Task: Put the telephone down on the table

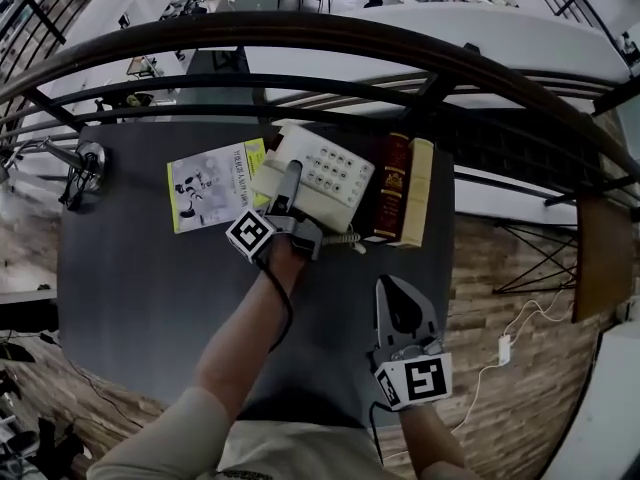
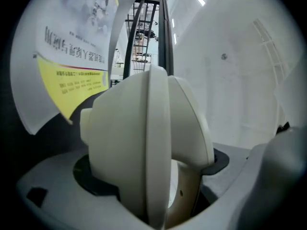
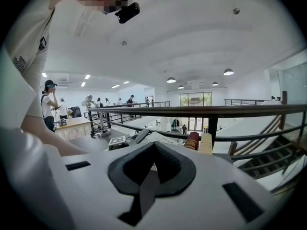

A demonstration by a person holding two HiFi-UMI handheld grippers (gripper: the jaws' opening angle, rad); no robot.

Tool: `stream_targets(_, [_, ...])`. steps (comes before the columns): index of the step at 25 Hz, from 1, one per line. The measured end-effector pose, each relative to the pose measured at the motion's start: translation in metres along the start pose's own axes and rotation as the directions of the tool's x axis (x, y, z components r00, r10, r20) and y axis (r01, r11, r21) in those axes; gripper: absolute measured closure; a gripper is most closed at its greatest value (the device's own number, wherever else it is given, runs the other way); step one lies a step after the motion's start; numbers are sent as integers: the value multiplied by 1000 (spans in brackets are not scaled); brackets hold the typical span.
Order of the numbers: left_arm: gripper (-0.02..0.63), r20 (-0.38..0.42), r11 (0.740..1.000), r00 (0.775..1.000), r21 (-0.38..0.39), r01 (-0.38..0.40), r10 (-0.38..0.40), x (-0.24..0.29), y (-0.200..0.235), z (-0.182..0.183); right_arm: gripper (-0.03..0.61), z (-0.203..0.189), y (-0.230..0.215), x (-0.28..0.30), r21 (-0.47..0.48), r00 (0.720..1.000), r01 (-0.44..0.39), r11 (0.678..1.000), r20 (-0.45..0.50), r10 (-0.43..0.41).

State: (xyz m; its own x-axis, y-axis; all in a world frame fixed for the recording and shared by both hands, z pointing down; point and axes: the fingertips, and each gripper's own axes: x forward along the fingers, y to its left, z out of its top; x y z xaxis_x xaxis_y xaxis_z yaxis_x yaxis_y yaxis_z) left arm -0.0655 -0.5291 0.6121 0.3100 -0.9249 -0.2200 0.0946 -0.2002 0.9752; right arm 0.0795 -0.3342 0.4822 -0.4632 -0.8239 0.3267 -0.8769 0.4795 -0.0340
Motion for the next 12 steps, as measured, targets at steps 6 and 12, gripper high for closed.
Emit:
stream_targets(6, [117,25,996,996,-15,-89,90,-3,49,3,577,-23,0,13,60,999,-17,998,-44,20])
stream_targets(12, [117,-19,986,989,84,-146,148,2,66,2,577,-37,0,17,75,997,-23,997,-71,28])
